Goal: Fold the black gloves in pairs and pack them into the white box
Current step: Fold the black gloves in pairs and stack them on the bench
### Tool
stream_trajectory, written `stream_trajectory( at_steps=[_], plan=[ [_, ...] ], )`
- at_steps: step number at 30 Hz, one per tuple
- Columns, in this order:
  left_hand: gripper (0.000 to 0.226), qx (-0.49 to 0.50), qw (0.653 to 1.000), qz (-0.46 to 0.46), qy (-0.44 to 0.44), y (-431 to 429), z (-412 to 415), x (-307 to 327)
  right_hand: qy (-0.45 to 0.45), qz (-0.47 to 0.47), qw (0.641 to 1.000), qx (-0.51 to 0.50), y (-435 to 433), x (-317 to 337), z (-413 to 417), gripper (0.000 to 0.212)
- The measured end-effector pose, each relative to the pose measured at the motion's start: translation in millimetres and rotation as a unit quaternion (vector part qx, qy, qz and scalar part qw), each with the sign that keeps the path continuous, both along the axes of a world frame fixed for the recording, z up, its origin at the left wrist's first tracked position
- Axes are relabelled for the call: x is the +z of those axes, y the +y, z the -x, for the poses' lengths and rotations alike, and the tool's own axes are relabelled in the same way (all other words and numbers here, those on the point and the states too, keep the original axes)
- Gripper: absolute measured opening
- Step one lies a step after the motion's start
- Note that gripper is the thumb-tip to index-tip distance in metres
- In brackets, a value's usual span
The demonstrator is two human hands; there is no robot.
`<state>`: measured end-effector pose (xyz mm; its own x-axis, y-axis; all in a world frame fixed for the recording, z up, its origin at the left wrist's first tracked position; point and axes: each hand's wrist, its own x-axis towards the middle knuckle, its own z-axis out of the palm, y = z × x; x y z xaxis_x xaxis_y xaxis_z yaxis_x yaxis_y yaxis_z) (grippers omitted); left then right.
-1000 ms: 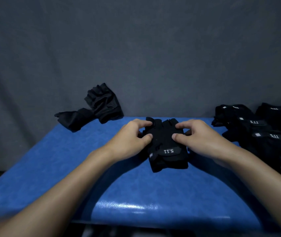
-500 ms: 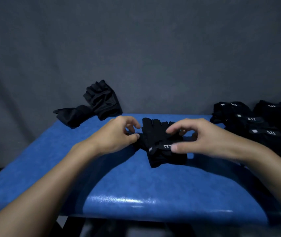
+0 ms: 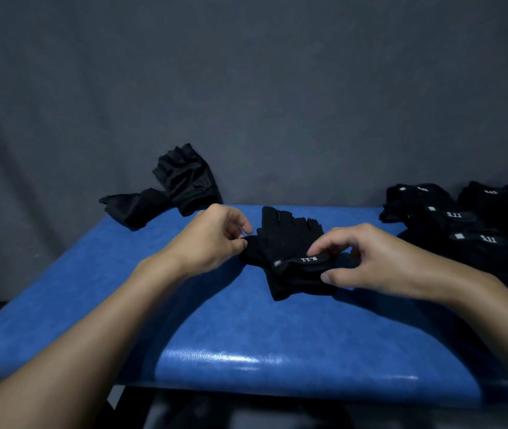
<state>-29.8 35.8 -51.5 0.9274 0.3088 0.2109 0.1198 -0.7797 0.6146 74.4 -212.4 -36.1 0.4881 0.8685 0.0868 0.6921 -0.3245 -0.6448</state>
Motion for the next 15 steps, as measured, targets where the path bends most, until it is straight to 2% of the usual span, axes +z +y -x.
stream_trajectory(
  at_steps=[3, 6, 9, 11, 15],
  plan=[
    [0.019, -0.006, 1.000, -0.006, 0.009, 0, 0, 1, -0.011, 0.025, 1.000, 0.010, -1, -3, -3, 0.023],
    [0.015, -0.014, 1.000, -0.024, 0.001, -5, 0, 0, 0.024, 0.011, 1.000, 0.010, 1, 1, 1, 0.023],
    [0.022, -0.001, 0.999, -0.010, -0.038, -9, -3, 0, -0.002, -0.079, 0.994, -0.072, 10, -2, -4, 0.019],
    [0.026, -0.012, 0.999, 0.003, -0.032, -13, -5, -1, -0.038, -0.081, 0.984, -0.152, 18, -10, -12, 0.018],
    [0.037, -0.007, 1.000, -0.004, 0.002, -19, -10, -9, 0.037, -0.067, 0.973, -0.216, 28, -24, -23, 0.026]
  ],
)
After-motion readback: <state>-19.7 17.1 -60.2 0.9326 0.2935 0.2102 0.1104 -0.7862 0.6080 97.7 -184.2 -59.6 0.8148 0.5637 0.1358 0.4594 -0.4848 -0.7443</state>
